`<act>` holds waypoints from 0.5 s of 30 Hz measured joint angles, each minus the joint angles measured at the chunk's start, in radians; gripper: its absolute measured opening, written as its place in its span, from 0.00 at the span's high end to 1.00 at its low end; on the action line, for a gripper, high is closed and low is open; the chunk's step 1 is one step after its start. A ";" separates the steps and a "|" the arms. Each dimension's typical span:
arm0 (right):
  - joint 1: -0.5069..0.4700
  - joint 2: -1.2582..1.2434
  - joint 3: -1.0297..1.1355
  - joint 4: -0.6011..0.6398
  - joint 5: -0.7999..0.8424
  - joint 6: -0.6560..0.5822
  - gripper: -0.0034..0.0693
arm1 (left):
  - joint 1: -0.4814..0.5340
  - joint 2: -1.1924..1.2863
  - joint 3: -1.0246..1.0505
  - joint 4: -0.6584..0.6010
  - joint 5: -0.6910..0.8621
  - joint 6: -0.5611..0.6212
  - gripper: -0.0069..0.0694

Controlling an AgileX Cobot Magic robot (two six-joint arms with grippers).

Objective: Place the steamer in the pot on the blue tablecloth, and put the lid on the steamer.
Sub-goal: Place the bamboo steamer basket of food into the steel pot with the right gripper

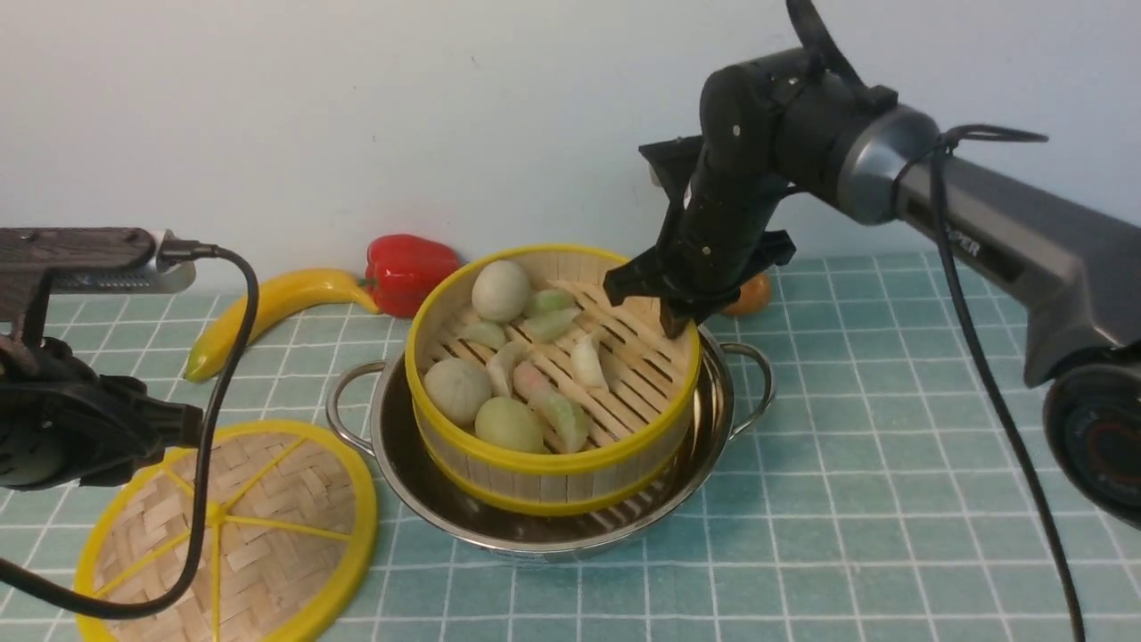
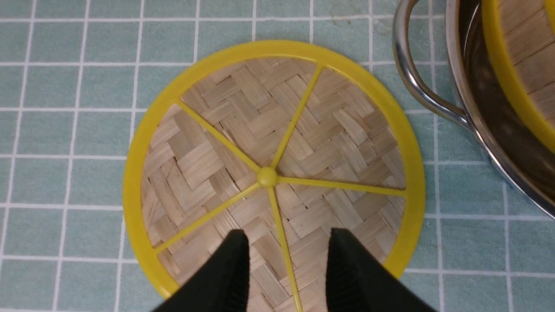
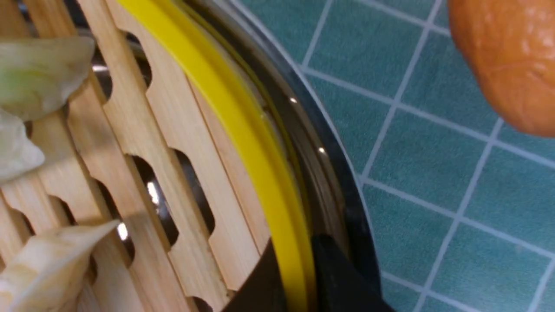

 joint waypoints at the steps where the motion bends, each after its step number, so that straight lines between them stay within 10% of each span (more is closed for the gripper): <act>1: 0.005 0.006 0.000 0.001 0.000 0.000 0.87 | 0.000 0.000 0.000 0.000 -0.007 0.000 0.59; 15: 0.012 0.018 0.000 0.002 0.000 0.000 0.87 | 0.000 0.000 0.000 0.000 -0.013 0.000 0.59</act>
